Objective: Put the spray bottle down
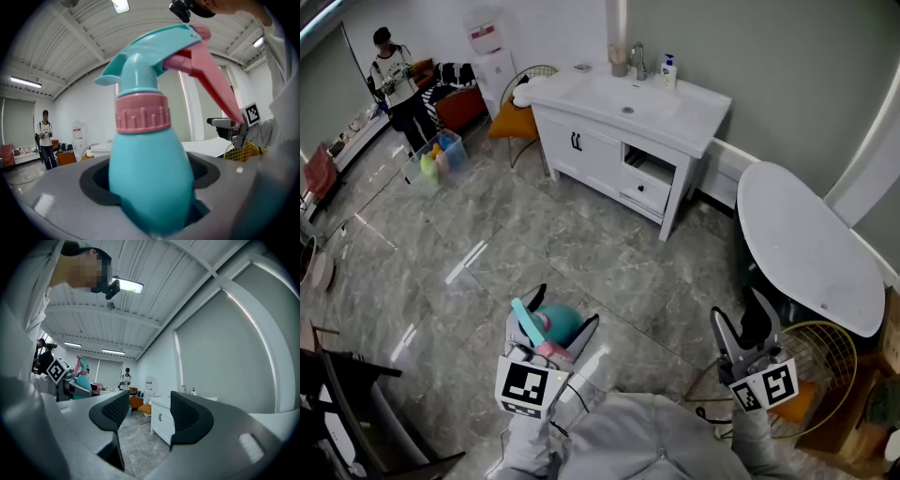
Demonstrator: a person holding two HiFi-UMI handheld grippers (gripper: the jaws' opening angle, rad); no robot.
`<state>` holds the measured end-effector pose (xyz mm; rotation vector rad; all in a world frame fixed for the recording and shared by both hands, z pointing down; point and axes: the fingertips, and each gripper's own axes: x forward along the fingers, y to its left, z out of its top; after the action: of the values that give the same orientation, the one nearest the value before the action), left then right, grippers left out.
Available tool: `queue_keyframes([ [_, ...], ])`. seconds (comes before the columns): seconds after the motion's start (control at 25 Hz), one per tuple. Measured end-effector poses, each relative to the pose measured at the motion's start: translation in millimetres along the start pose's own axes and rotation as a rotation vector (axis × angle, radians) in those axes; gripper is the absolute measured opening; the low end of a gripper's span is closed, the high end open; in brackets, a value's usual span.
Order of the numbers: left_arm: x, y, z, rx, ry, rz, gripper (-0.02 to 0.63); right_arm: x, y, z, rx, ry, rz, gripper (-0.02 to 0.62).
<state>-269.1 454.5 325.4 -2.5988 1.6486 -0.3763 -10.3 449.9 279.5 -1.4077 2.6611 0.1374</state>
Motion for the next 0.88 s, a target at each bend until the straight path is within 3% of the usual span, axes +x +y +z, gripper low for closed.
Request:
queue_keyframes([
  [0.24, 7.3, 18.3, -4.2, -0.032, 0.031, -0.049, 0.453, 16.1, 12.4, -8.9, 0.004, 0.005, -0.042, 0.272],
  [0.44, 30.2, 37.8, -8.3, -0.001, 0.008, -0.058, 0.453, 33.8, 3.9, -19.1, 0.003, 0.025, -0.065, 0.272],
  [0.68, 83.6, 48.2, -9.4, -0.012, 0.045, -0.077, 0.453, 73.8, -34.6, -35.3, 0.020, 0.020, -0.078, 0.272],
  [0.88, 159.5, 66.5, -5.3, -0.005, 0.051, -0.063, 0.453, 127.4, -94.8, -53.0, 0.034, 0.024, -0.078, 0.272],
])
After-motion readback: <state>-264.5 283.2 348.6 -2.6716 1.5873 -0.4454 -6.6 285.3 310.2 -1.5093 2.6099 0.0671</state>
